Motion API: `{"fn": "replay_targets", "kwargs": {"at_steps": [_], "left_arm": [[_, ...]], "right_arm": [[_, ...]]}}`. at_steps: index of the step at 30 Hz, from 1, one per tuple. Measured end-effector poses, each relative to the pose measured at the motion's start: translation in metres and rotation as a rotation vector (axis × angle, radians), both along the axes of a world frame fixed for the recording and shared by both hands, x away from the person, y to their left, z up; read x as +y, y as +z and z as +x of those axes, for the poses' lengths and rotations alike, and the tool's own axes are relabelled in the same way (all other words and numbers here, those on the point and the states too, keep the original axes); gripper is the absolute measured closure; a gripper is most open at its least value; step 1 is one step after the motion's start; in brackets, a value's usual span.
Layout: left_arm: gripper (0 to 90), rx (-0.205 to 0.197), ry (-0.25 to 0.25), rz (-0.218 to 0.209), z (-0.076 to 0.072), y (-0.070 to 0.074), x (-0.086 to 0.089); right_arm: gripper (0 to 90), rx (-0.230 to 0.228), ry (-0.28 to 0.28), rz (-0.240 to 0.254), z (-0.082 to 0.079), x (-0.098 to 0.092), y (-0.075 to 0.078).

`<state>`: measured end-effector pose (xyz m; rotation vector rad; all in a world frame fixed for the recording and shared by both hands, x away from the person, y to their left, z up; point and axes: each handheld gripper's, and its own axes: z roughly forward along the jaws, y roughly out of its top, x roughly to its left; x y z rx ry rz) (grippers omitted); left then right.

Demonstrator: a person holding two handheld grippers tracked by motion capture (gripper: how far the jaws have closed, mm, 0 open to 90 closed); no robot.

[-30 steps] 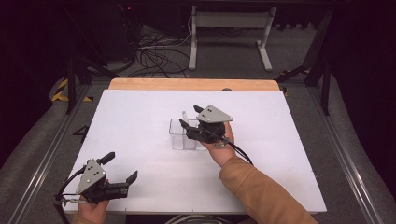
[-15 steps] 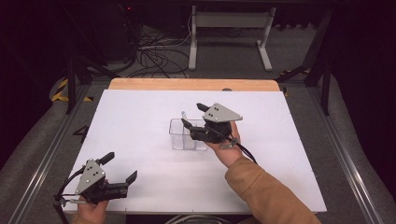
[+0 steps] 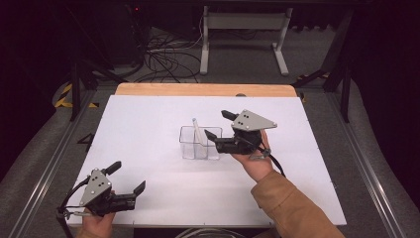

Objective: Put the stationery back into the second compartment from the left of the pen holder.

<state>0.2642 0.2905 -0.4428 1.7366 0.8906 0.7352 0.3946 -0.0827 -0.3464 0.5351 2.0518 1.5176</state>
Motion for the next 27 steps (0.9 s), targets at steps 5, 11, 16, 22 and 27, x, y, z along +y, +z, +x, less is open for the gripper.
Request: {"fn": "replay_targets", "kwargs": {"at_steps": [5,11,16,22,27], "left_arm": [[2.8,0.001,0.002,-0.001,0.000,0.000,0.000],[2.8,0.001,0.004,-0.004,0.000,0.000,0.000],[2.9,0.001,0.004,-0.004,0.000,0.000,-0.001],[2.8,0.000,0.006,-0.005,0.000,0.000,-0.001],[2.7,0.001,0.003,-0.016,0.000,0.000,-0.001]], "right_arm": [[16.5,0.014,0.001,-0.002,-0.006,-0.018,-0.001],[12.6,0.039,0.004,-0.018,-0.012,-0.042,-0.007],[10.2,0.032,-0.016,0.002,-0.019,-0.061,-0.016],[8.5,0.010,-0.008,0.021,-0.029,-0.082,-0.028],[2.6,0.028,-0.008,-0.003,-0.036,-0.095,-0.041]]}}
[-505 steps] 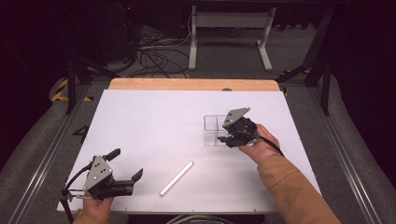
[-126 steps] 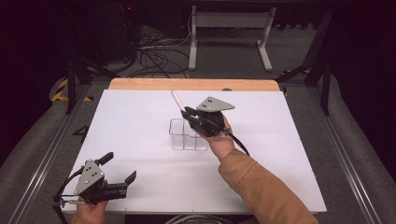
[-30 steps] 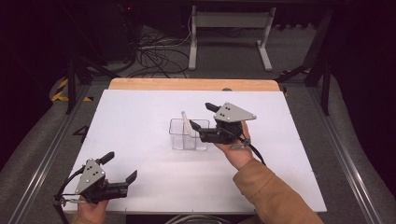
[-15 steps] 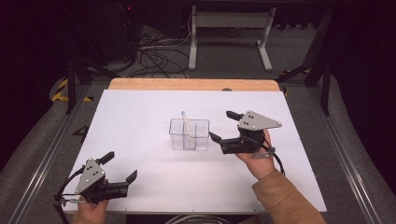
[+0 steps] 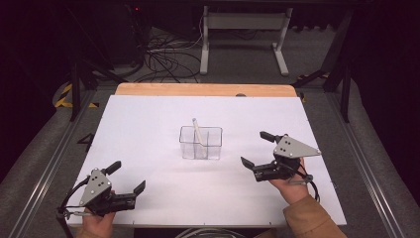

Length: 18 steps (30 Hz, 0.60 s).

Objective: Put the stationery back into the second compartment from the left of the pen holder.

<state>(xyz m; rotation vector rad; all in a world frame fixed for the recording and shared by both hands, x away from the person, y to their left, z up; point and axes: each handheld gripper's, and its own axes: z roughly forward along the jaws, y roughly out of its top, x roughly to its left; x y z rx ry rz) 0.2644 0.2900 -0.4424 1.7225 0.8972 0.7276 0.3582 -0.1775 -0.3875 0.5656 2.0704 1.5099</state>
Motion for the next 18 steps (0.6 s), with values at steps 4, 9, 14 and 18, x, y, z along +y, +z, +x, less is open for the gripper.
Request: {"fn": "replay_targets", "kwargs": {"at_steps": [4,9,14,18], "left_arm": [[2.5,-0.001,-0.006,-0.004,0.000,0.000,0.000],[2.5,-0.002,-0.002,0.000,0.000,0.000,0.000],[2.4,-0.008,-0.005,0.010,0.000,0.001,-0.001],[2.4,-0.009,-0.008,0.013,0.000,0.001,-0.001]], "right_arm": [[0.2,0.021,-0.004,-0.007,-0.003,-0.010,-0.012],[1.4,0.071,0.007,-0.028,-0.007,-0.020,-0.031],[3.2,0.068,0.000,-0.008,-0.012,-0.032,-0.051],[0.0,0.092,-0.020,-0.015,-0.015,-0.039,-0.062]]}}
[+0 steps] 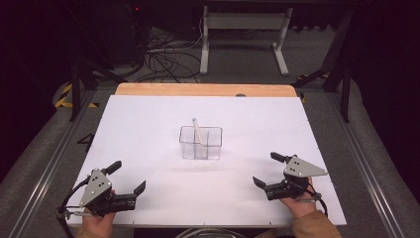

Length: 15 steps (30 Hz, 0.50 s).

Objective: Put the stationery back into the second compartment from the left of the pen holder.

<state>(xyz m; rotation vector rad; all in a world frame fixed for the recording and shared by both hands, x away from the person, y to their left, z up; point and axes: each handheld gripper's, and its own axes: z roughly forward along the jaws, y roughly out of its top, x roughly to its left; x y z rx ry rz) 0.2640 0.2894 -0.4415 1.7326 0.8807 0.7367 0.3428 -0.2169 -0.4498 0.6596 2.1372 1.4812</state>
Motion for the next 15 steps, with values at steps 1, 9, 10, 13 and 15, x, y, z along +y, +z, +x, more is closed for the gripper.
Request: {"fn": "replay_targets", "kwargs": {"at_steps": [1,9,10,13,15], "left_arm": [[2.3,0.000,-0.002,0.000,0.000,0.000,0.000],[1.9,0.000,-0.008,0.015,0.002,-0.001,0.000],[1.9,0.002,-0.010,0.016,0.003,-0.002,0.000],[1.9,0.020,-0.013,0.024,0.004,-0.003,0.002],[1.7,0.025,-0.017,0.006,0.006,-0.004,0.003]], "right_arm": [[0.0,0.013,-0.002,0.010,-0.001,-0.002,-0.002],[0.0,0.120,-0.034,-0.026,-0.003,-0.016,-0.022],[0.0,0.125,-0.032,-0.021,-0.002,-0.015,-0.023],[0.0,0.100,-0.025,-0.051,-0.002,-0.012,-0.023],[0.4,0.077,-0.011,-0.070,-0.005,-0.010,-0.023]]}}
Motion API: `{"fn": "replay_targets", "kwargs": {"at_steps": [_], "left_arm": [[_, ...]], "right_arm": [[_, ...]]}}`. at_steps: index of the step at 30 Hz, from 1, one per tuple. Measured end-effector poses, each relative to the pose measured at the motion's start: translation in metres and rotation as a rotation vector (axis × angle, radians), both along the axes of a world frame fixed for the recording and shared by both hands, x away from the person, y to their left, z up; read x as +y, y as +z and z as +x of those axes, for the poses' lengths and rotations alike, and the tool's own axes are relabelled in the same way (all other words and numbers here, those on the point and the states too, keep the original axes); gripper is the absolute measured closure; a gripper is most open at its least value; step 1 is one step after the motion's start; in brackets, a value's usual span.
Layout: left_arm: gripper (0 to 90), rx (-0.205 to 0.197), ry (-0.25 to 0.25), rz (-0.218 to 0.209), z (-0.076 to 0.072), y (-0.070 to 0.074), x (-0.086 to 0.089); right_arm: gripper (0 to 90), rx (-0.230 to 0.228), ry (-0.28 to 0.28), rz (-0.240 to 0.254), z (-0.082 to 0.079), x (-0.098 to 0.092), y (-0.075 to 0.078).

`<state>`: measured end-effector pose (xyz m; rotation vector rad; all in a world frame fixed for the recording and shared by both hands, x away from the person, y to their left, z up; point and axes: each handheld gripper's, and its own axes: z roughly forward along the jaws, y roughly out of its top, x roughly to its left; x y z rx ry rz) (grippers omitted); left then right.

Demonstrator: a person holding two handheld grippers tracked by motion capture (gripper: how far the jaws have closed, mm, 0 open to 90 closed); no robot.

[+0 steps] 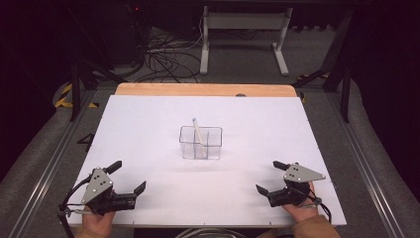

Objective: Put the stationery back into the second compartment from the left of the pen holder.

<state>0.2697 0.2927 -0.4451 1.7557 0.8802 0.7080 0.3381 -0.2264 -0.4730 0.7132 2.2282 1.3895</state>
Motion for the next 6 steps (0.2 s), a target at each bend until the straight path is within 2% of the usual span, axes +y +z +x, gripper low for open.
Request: {"fn": "replay_targets", "kwargs": {"at_steps": [2,5,6], "left_arm": [[1.7,0.005,-0.001,-0.017,0.0009,-0.0012,0.0008],[1.9,-0.016,0.022,0.019,0.0017,-0.0035,-0.0003],[1.8,-0.019,0.024,0.019,0.0016,-0.0039,-0.0004]], "right_arm": [[0.8,-0.011,0.014,0.009,-0.0013,-0.0003,0.0009],[0.4,-0.008,0.009,0.027,-0.0009,-0.0021,0.0023],[0.1,-0.009,0.006,0.032,-0.0008,-0.0025,0.0025]]}}
